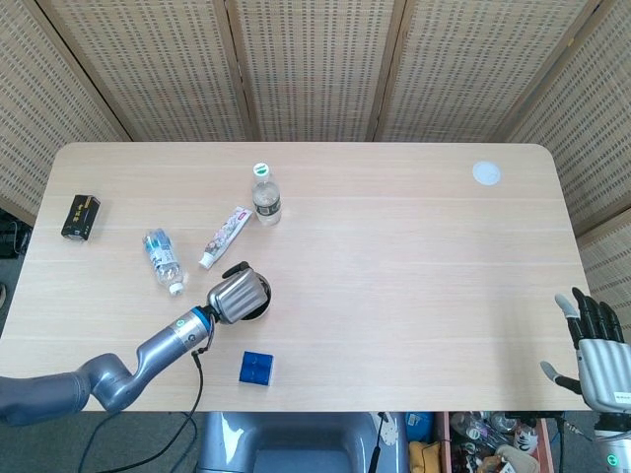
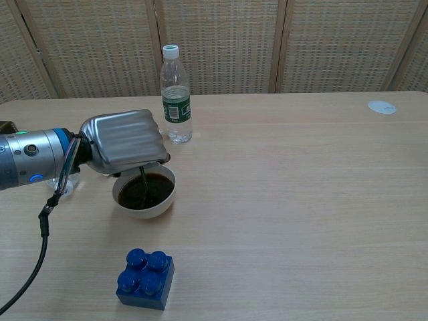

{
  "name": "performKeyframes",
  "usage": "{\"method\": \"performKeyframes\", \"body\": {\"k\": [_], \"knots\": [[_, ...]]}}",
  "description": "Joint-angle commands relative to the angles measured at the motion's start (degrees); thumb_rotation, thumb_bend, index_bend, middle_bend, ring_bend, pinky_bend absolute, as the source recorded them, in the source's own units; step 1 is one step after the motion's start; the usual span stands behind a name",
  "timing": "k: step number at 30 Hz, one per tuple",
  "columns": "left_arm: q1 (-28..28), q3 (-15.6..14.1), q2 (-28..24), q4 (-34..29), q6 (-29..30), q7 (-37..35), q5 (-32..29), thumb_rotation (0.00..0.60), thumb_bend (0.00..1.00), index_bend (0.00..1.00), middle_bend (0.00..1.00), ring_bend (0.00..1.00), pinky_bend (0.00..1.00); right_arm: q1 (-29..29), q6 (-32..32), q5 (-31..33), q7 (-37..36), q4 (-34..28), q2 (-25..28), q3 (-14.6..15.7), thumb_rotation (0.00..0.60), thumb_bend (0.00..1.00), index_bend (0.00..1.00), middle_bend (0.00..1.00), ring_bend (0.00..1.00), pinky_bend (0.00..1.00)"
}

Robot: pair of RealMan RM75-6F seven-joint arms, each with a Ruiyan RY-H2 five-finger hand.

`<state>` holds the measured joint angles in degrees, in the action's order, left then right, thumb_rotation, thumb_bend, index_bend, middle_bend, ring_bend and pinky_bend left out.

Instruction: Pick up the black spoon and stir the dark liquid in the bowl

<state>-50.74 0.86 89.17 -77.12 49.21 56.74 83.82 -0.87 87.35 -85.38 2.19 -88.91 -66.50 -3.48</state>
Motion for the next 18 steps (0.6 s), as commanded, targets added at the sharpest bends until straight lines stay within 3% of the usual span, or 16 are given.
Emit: {"method": "performKeyframes", "body": {"k": [1,11,18], "knots": [[-0.7,0.9,1.35,1.2,-0.21,0.46,-0.48,0.6,0.52,0.64,0.84,0.79,0.76,0.08,0.07,0.05,0.08,-0.05,0.11,0.01,0.6,0.15,0.09,0.05,0.0,0.0],[-1.91,2.52,4.9,7.64,-0.52,1.59,-2.44,0.6,0.52,0.65,0.84,0.79,0.76,0.17,-0.13,0.55,0.46,-0.39,0.35,-0.08,0.6,0.15,0.09,0.05,0.0,0.0],[-0.97,1.2,4.37,8.87,-0.09,0.6,-2.58,0.6,0.52,0.65,0.84,0.79,0.76,0.03,-0.49,0.64,0.77,-0.61,0.32,-0.05,0.6,0.15,0.09,0.05,0.0,0.0]]}}
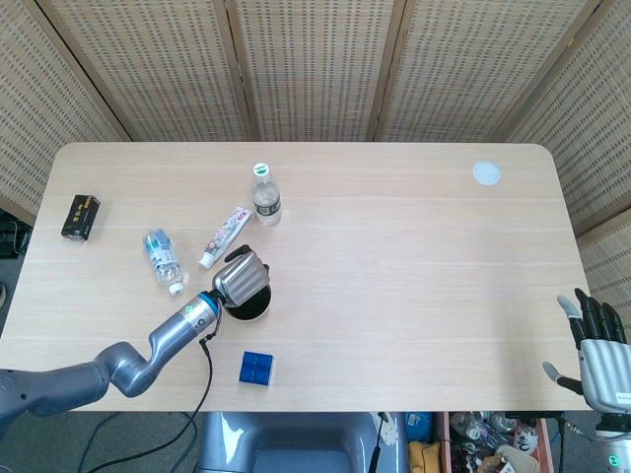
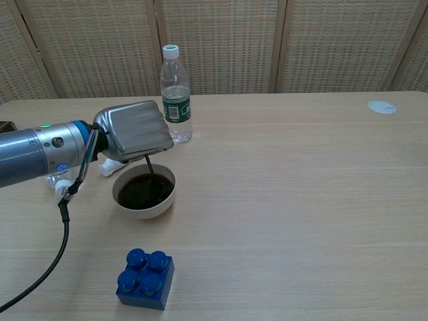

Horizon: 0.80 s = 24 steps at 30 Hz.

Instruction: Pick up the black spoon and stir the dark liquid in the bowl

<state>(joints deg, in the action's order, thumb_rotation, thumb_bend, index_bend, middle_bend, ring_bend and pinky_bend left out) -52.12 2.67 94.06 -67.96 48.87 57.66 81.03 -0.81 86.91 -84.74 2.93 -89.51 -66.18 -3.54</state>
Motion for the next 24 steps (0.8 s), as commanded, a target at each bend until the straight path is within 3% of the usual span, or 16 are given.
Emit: {"method": "performKeyframes", "body": {"k": [1,12,24], "knots": [[0.61,-0.99,-0.92,-0.55,0.45,-0.42,0.5,0.6,0.52,0.65,0.84,0.79,0.76,-0.07,-0.1,-0.02,0.06,-0.02,-0.01,0.0,0.6,0.15,0.09,0.05,0.0,0.0],[1.96,-3.5,-4.95,-7.15,0.23,-1.82,1.23,0.6,0.52,0.65,0.84,0.79,0.76,-0.27,-0.1,-0.38,0.18,-0.09,-0.13,-0.01,0.6,0.15,0.09,0.05,0.0,0.0],[0.11,-1.07,-1.24,-5.36,0.19,-0.92,0.8,0.6,0.52,0.65,0.84,0.79,0.76,-0.01,0.05,-0.07,0.36,-0.27,0.0,0.04,0.6,0.15,0.09,0.05,0.0,0.0]]}}
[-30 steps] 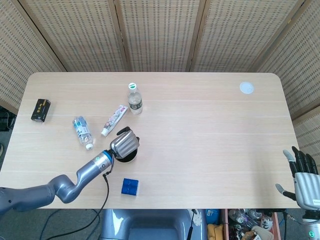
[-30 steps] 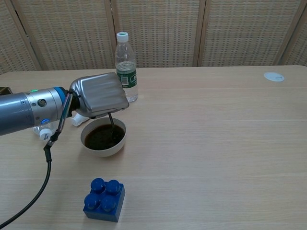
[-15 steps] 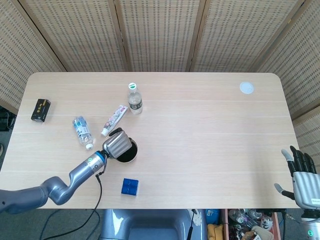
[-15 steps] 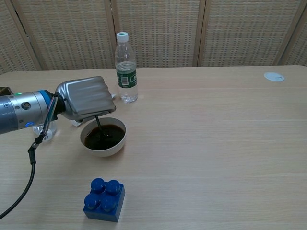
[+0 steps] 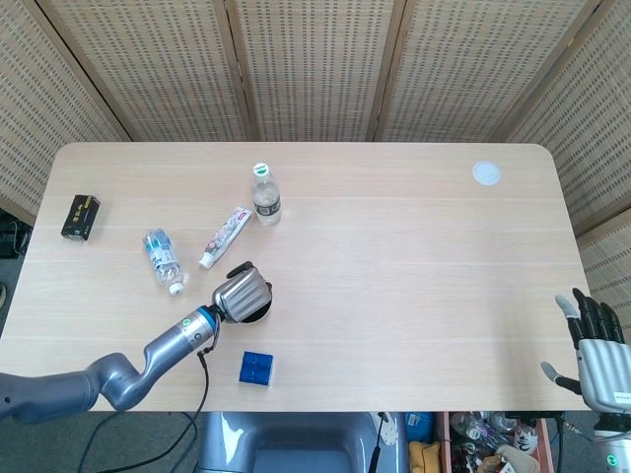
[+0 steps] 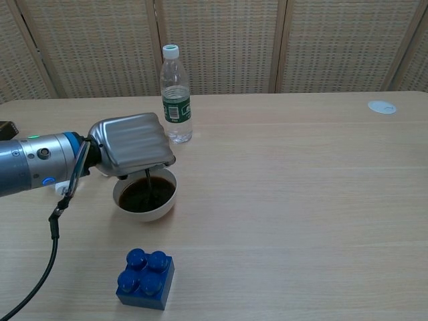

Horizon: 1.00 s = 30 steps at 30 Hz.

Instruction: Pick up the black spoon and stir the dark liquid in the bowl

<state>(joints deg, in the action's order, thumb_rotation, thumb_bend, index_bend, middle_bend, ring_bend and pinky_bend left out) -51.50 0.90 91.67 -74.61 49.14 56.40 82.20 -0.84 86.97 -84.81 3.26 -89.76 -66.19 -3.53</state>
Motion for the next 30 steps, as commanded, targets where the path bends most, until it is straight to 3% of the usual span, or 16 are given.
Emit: {"method": "performKeyframes", "body": {"k": [1,10,22,30], "knots": [[-0.63,0.93,1.61,1.82,-0.08,0.36,-0.55,0.6,0.52,0.65,0.84,0.79,0.76,0.04,-0.01,0.01,0.05,-0.03,0.03,0.05,0.6,0.15,0.09,0.05,0.0,0.0],[-0.65,1.49,2.68,4.75,0.56,-0.11,-1.34,0.6,0.52,0.65,0.84,0.79,0.76,0.23,0.13,0.15,0.01,-0.05,0.12,0.06,0.6,0.15,0.09,0.05,0.0,0.0],[0.54,0.61,0.85,2.29,1.06,0.53,-2.49,0.6,0.52,0.65,0.84,0.79,0.76,0.01,0.03,-0.14,-0.13,0.16,-0.08,0.01,0.6,0.15,0.09,0.05,0.0,0.0],[1.49,0.74,-0.4,-1.32,1.97,3.51,-4.93,0.6,0.52,0.52,0.84,0.79,0.76,-0.03,0.24,-0.36,-0.2,0.11,-0.12,-0.07,0.6,0.15,0.09,0.06,0.0,0.0]]}}
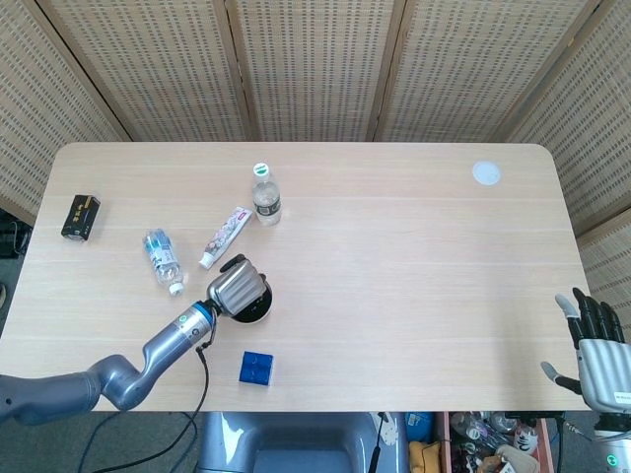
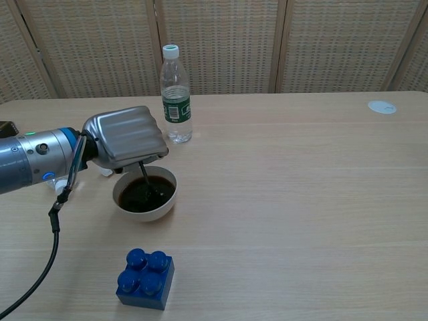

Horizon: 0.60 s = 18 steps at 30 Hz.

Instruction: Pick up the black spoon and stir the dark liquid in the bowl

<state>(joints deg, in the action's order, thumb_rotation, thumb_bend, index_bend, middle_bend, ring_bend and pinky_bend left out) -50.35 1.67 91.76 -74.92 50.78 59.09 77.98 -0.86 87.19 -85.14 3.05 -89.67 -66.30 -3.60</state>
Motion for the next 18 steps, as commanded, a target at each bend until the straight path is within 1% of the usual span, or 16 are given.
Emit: {"method": "performKeyframes", "body": {"k": [1,9,18], "knots": [[0.45,-0.03,-0.69,-1.45,0.38,1.25,-1.17,0.6,0.52,0.5,0.84,0.79,0.76,-0.02,0.04,-0.11,-0.04,0.05,-0.05,0.01,0.6,0.15,0.09,0.06,0.0,0.0],[0.78,0.17,-1.48,-2.97,0.6,3.31,-3.86,0.6,0.52,0.44,0.84,0.79,0.76,-0.03,0.22,-0.27,-0.13,0.06,-0.06,-0.03,0.6,0.15,0.09,0.06,0.0,0.0],[1.31,0.22,-2.98,-5.16,2.19,3.74,-5.01,0.6,0.51,0.33,0.84,0.79,0.76,-0.16,0.25,-0.5,-0.37,0.15,-0.14,-0.08,0.6,0.15,0.09,0.06,0.0,0.0]]}}
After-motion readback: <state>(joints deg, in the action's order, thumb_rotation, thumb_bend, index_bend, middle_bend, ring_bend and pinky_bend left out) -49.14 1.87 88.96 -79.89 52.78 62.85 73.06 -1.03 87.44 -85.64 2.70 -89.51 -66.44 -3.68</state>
